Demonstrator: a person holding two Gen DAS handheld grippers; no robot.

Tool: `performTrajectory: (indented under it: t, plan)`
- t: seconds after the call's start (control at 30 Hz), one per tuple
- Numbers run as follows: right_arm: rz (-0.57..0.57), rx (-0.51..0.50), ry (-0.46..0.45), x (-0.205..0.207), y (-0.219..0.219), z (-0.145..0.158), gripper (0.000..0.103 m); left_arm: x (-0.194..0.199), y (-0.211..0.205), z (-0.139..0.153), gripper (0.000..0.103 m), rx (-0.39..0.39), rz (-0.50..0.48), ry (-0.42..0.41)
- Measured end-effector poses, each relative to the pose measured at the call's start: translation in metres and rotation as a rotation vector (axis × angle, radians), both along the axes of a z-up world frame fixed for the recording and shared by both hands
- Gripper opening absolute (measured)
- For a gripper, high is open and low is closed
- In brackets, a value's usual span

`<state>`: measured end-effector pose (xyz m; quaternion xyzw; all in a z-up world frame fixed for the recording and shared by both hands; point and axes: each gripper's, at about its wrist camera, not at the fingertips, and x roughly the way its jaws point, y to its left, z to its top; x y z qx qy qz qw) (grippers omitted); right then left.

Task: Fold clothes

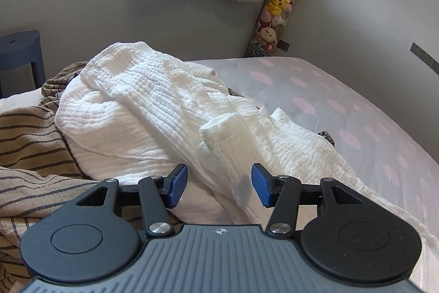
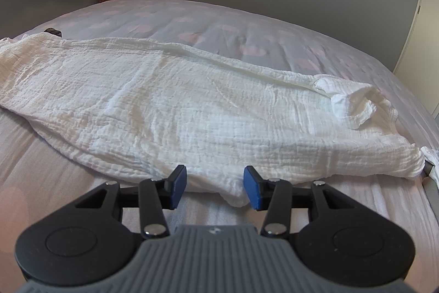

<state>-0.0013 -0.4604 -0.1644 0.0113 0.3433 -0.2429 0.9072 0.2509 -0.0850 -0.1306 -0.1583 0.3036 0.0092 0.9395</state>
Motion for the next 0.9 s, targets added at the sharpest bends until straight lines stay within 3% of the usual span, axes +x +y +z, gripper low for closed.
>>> performTrajectory:
  t: [0.23,0.37,0.53,0.7,0.9]
  plan:
    - [0.006,0.006,0.006,0.002,0.0,-0.001,0.05,0.006,0.013,-0.006,0.049,-0.101,0.018,-0.059]
    - [0.006,0.015,0.01,0.003,-0.001,-0.004,0.052,-0.004,0.024,0.005,0.047,-0.176,0.033,-0.166]
    - [0.01,0.024,0.012,0.004,-0.003,-0.007,0.053,-0.003,0.022,0.011,0.047,-0.148,0.027,-0.2]
    - [0.008,0.029,0.009,0.004,-0.004,-0.007,0.054,-0.018,0.016,0.028,0.047,-0.077,0.043,-0.299]
    - [0.015,0.025,0.013,0.005,-0.002,-0.007,0.054,0.005,0.012,0.015,0.047,-0.058,-0.004,-0.234]
